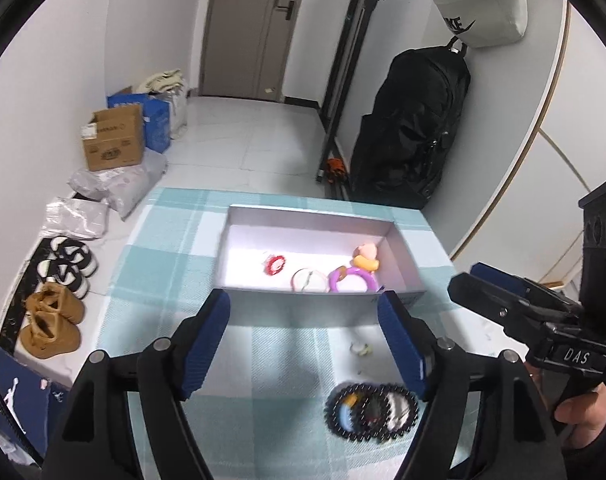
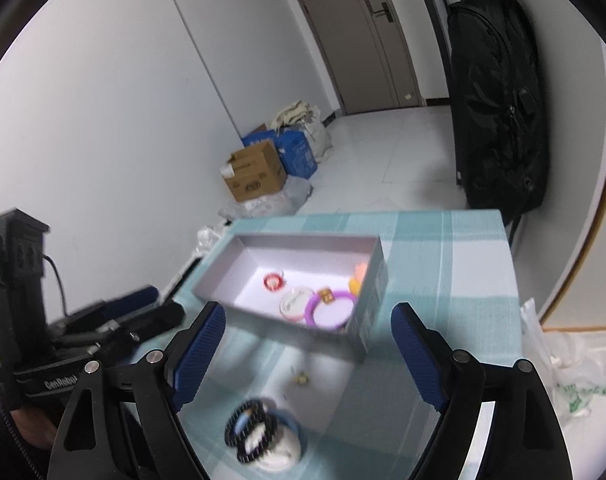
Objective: Organize jewelry
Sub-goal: 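Withdraw both grippers from the box toward the black bead bracelets, then lower the right gripper onto a black bead bracelet and grasp it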
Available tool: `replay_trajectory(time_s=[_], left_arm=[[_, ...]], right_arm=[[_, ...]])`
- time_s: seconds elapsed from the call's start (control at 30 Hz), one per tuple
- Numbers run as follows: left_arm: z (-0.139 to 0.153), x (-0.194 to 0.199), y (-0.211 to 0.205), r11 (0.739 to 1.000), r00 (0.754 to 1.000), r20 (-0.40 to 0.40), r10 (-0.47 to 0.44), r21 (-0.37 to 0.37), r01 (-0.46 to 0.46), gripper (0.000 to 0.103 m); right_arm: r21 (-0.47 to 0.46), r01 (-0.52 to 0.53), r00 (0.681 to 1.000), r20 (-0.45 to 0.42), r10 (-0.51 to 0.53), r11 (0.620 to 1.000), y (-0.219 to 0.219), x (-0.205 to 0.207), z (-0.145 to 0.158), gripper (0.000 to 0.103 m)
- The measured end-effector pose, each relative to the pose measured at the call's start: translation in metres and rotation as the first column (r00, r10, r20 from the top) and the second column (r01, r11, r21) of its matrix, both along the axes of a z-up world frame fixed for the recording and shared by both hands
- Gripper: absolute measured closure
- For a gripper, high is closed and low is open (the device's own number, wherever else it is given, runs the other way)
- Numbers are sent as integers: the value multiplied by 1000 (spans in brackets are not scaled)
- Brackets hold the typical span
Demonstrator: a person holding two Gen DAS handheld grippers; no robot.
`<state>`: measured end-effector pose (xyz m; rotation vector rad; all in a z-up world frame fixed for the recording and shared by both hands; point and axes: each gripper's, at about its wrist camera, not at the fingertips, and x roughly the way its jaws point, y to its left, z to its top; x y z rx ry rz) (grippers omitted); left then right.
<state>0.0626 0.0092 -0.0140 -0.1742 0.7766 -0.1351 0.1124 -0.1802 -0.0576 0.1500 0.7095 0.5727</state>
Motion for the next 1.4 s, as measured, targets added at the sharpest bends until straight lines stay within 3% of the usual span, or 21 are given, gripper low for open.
replay_trajectory(time_s=[0.6,0.9,1.0,1.27,1.4], left_arm=[[-26,-45,6,997,992,-101,69,-14,-71,27],[-49,-40,25,987,964,-233,128,-63,-146,27],[-52,-39,31,982,957,-255,137,-94,-165,27],[-49,-39,29,982,966,-228,121,-116,-150,27],[-50,-38,27,984,968,-229,101,-122,-132,27]], right_arm=[[-158,-128,987,-115,111,979,19,-48,-47,10],[-145,-182,980,-108,167,973,28,-55,-49,11],[-122,-192,977,-116,179,974,30,-53,-48,24],[-112,-210,969,-157,191,971,35,-47,-55,74],[-115,-210,969,-158,191,971,36,-48,-56,84]])
